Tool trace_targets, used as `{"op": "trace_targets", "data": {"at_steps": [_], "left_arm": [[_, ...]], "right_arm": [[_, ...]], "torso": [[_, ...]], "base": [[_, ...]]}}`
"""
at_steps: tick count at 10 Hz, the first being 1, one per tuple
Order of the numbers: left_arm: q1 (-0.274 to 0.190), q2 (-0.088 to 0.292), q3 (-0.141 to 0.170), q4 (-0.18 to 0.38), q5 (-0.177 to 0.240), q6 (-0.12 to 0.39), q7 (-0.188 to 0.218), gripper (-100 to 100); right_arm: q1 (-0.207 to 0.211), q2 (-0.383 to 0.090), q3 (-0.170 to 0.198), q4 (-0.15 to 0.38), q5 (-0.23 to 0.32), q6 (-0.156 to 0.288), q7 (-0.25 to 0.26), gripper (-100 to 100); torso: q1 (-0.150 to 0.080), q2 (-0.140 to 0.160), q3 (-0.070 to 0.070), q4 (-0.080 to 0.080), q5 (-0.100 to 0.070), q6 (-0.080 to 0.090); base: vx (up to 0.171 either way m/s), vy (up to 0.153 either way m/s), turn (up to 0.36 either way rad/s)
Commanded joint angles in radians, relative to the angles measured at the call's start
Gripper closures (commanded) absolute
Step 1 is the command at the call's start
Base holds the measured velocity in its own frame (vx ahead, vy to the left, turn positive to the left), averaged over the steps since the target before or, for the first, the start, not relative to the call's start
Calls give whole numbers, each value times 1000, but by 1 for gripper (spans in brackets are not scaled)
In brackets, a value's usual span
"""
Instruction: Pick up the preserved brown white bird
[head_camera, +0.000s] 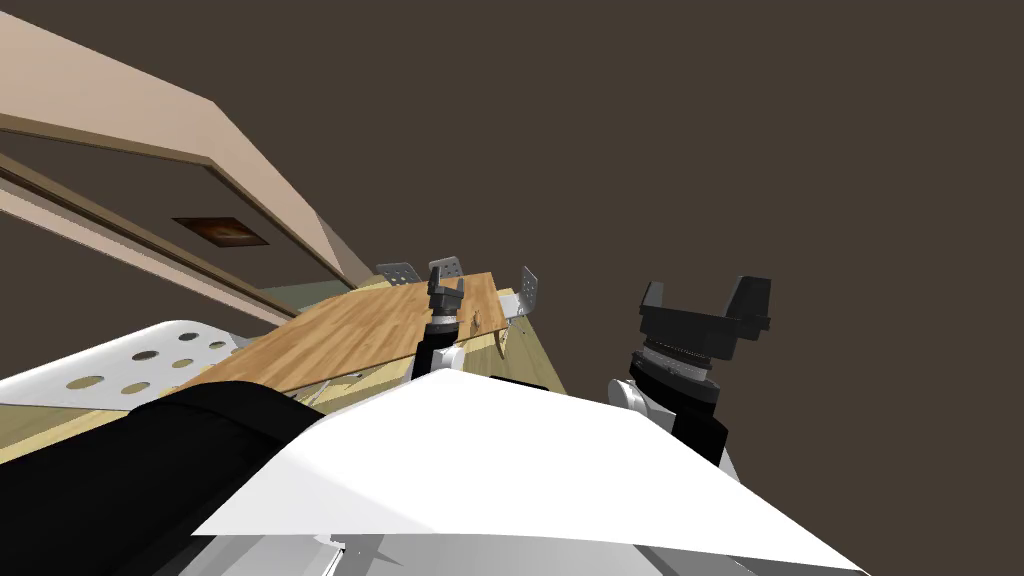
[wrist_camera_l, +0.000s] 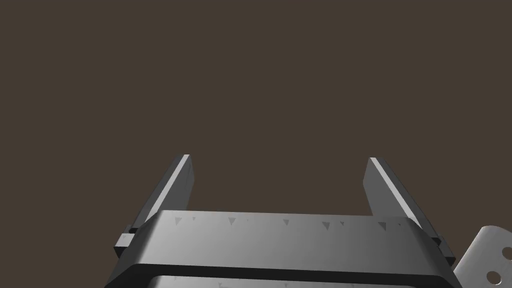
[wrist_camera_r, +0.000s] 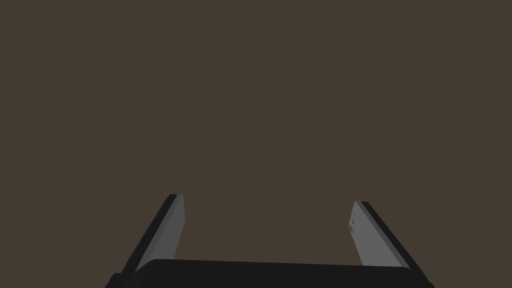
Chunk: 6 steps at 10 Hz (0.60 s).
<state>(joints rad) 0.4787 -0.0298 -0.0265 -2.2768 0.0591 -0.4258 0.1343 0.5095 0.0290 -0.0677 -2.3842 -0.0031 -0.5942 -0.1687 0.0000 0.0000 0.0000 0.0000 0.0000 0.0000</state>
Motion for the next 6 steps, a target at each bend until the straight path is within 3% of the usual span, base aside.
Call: {"op": "trace_targets", "data": {"at_steps": [1, 5, 6], "left_arm": [[5, 34, 0, 4, 13, 3, 2, -100], [35, 158, -2, 27, 87, 23, 13, -100], [35, 172, -2, 27, 87, 23, 13, -100]], "right_arm": [[0, 0, 0, 0, 0, 0, 0, 0], [0, 0, 0, 0, 0, 0, 0, 0], [0, 0, 0, 0, 0, 0, 0, 0]], "torso": [[0, 0, 0, 0, 0, 0], [6, 1, 1, 0, 1, 0], [8, 2, 1, 0, 2, 0]], "base": [[-4, 22, -77], [-22, 82, -142], [-23, 86, -46]]}}
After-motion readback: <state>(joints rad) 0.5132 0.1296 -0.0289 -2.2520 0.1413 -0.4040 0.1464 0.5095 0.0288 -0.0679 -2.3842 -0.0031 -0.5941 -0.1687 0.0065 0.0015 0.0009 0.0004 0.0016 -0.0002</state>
